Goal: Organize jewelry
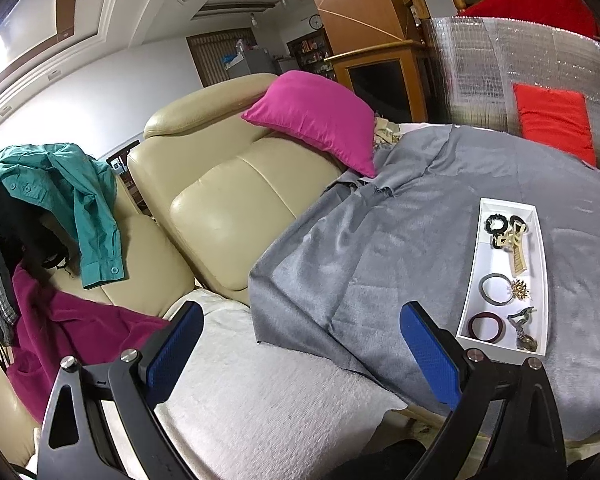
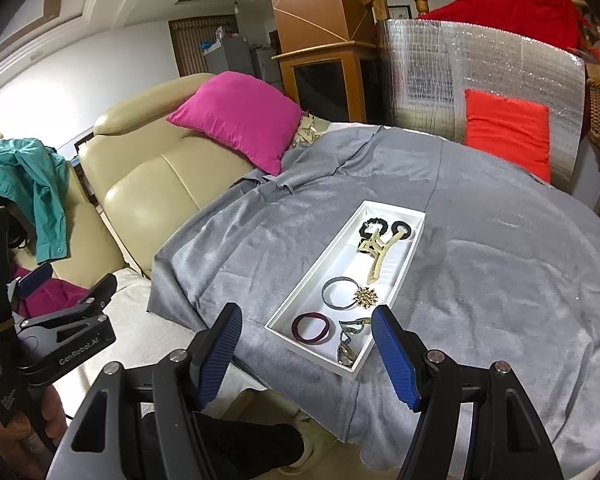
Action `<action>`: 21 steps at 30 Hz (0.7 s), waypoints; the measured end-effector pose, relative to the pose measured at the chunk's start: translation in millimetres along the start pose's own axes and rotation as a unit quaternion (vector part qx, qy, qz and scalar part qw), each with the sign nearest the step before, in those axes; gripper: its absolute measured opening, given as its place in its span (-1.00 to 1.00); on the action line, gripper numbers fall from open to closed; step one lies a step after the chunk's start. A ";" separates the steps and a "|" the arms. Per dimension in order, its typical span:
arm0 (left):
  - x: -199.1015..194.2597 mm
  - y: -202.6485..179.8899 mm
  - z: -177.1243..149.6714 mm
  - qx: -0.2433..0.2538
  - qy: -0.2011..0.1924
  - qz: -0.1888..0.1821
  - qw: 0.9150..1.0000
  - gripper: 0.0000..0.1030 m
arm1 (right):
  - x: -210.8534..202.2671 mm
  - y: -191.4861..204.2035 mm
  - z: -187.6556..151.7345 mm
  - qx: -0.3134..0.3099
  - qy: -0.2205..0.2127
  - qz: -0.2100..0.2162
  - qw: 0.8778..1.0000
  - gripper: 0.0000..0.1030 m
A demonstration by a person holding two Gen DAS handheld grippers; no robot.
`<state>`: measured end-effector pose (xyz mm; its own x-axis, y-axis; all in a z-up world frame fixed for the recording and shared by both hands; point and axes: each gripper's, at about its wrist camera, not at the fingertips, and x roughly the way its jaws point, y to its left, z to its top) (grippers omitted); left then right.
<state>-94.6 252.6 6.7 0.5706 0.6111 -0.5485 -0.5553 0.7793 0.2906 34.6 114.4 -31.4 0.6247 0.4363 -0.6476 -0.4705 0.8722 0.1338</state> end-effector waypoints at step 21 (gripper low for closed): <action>14.0 -37.1 9.9 0.033 0.010 0.004 0.999 0.91 | 31.2 -31.5 9.2 0.026 0.010 0.012 1.000 0.38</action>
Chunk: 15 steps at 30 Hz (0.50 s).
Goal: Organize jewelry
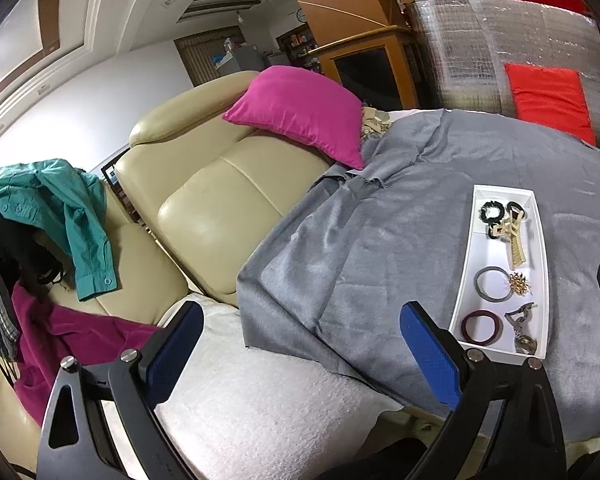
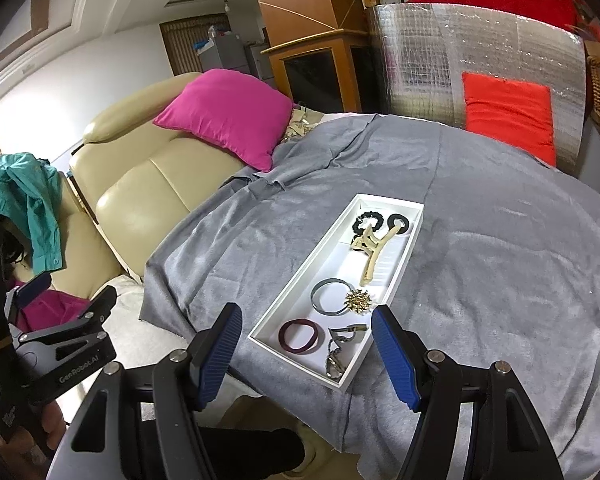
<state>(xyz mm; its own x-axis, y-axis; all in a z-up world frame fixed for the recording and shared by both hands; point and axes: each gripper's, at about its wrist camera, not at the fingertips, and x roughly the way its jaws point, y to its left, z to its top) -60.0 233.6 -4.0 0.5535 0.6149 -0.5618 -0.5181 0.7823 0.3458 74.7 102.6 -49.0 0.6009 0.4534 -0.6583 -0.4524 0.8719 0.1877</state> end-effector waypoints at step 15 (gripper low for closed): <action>-4.0 -49.5 21.2 0.006 0.008 -0.086 0.996 0.91 | -1.8 -47.7 4.7 0.022 -0.013 -0.005 1.000 0.38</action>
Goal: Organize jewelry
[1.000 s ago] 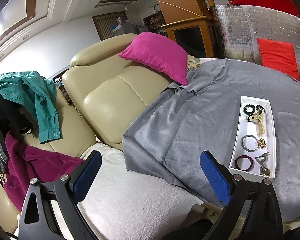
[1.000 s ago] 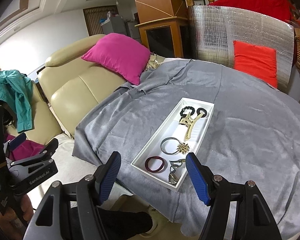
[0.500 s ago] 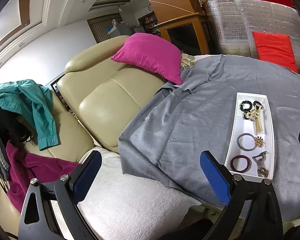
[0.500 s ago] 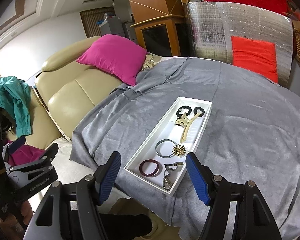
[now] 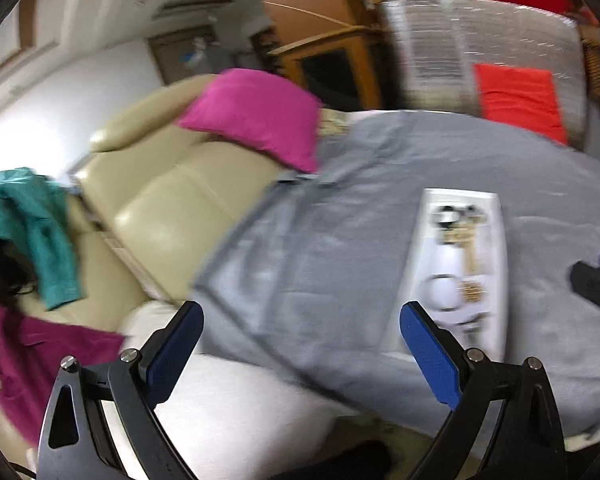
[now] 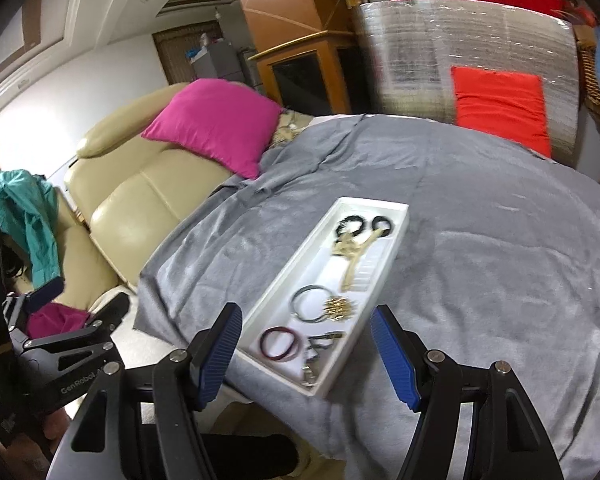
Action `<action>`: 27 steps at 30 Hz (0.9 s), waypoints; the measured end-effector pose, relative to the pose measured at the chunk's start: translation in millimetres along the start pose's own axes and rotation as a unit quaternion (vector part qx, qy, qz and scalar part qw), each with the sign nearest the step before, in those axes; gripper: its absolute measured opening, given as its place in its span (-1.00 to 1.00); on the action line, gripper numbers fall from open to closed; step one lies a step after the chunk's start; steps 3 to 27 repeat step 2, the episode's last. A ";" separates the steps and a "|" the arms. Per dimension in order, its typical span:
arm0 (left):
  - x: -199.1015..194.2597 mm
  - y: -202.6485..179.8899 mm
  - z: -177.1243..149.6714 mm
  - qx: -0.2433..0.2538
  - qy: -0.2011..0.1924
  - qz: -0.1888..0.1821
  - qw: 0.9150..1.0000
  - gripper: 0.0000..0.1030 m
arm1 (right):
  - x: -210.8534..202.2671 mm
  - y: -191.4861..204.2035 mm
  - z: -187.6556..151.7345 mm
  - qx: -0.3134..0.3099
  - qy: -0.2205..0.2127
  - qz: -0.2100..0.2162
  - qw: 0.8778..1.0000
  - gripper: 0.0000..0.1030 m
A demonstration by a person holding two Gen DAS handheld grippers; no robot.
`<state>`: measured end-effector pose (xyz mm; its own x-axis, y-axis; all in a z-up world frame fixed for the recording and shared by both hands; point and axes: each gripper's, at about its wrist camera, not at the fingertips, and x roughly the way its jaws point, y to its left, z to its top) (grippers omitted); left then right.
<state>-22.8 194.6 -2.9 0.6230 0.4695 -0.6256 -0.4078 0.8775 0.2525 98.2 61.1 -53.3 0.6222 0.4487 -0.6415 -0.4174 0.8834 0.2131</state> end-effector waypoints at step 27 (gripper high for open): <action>3.4 -25.1 8.5 -0.001 0.005 -0.044 0.999 0.91 | -6.8 -25.8 1.6 0.010 -0.010 -0.026 1.000 0.38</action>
